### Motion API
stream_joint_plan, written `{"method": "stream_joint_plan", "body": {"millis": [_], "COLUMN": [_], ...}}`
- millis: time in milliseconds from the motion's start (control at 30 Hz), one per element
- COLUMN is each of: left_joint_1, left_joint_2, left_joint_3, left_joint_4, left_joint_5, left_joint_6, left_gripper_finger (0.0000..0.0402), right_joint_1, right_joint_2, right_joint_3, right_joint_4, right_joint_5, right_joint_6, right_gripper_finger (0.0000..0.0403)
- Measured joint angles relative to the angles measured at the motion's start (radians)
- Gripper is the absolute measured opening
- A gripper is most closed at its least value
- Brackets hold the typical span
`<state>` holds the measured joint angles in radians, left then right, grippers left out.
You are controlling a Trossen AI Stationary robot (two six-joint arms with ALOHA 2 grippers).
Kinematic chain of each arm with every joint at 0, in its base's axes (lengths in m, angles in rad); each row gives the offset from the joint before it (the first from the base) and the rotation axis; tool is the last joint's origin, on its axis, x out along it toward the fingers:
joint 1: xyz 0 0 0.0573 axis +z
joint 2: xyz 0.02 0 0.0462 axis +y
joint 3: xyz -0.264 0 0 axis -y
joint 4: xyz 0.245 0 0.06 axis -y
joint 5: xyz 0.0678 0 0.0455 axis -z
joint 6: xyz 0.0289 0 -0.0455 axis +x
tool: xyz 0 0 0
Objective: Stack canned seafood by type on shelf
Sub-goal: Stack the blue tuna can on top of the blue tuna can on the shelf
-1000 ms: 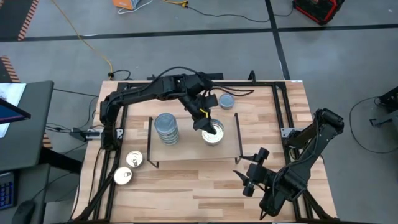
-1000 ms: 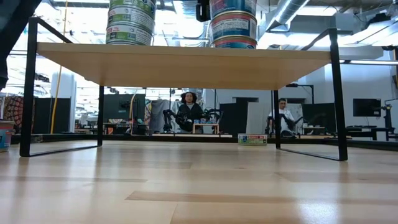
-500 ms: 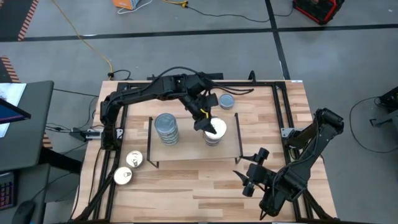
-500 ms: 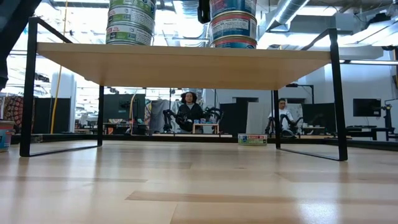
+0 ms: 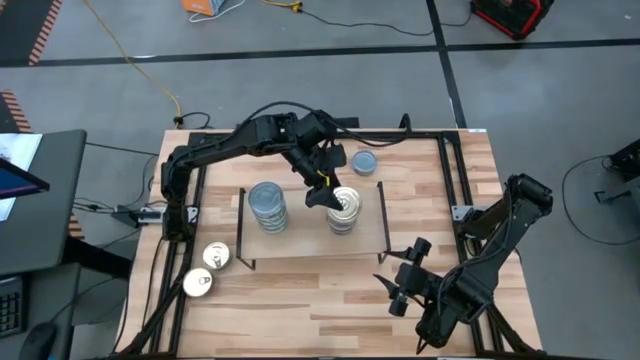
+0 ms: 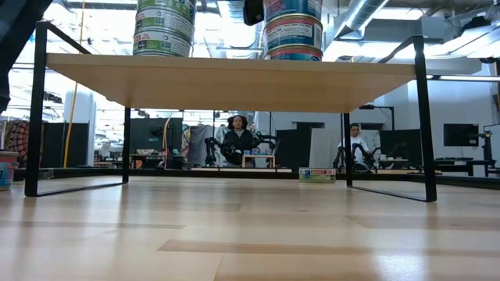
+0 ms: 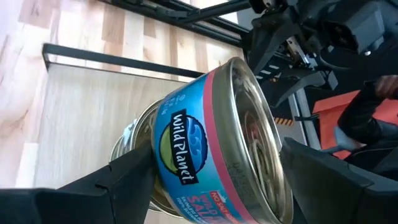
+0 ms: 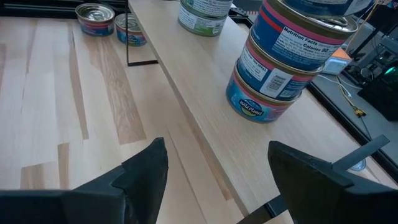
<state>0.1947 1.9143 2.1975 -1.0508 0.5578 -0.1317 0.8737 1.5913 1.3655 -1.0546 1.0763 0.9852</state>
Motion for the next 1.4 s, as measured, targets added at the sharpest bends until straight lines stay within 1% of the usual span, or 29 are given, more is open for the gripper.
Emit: {"method": "stream_joint_plan", "body": {"millis": [200,400,600,867,1000,1100,1233,1300,1333,1400], "left_joint_1": [-0.009,-0.011,-0.01,-0.009,-0.009,-0.007,-0.007,-0.013,-0.018,-0.046], "left_joint_2": [0.0,0.002,0.002,0.002,0.002,0.002,0.0,-0.039,-0.058,-0.092], "left_joint_3": [-0.01,-0.014,-0.006,-0.005,0.004,0.053,0.162,0.139,0.133,0.133], "left_joint_4": [0.015,0.022,0.017,-0.029,-0.035,-0.044,-0.044,-0.008,-0.018,-0.05], "left_joint_5": [-0.006,-0.048,-0.066,-0.054,-0.066,-0.105,-0.185,-0.244,-0.284,-0.395], "left_joint_6": [0.008,0.054,0.075,0.079,0.112,0.154,0.185,0.21,0.233,0.287], "left_gripper_finger": [0.0322,0.0322,0.0322,0.0322,0.0322,0.0322,0.0322,0.0322,0.0322,0.0318], "right_joint_1": [0.0,0.0,0.0,0.0,0.0,0.0,0.0,0.0,0.0,0.0], "right_joint_2": [0.0,0.0,0.0,0.0,0.0,0.0,0.0,0.0,0.0,0.0], "right_joint_3": [0.0,0.0,0.0,0.0,0.0,0.0,0.0,0.0,0.0,0.0], "right_joint_4": [0.0,-0.001,-0.001,-0.001,-0.001,0.0,0.0,-0.001,-0.002,-0.003], "right_joint_5": [0.0,0.0,0.0,0.0,0.0,-0.001,-0.001,-0.001,-0.001,-0.001], "right_joint_6": [0.0,0.0,0.0,0.0,0.0,0.0,0.0,0.001,0.001,0.001], "right_gripper_finger": [0.0301,0.0301,0.0301,0.0301,0.0301,0.0301,0.0301,0.0301,0.0301,0.0301]}}
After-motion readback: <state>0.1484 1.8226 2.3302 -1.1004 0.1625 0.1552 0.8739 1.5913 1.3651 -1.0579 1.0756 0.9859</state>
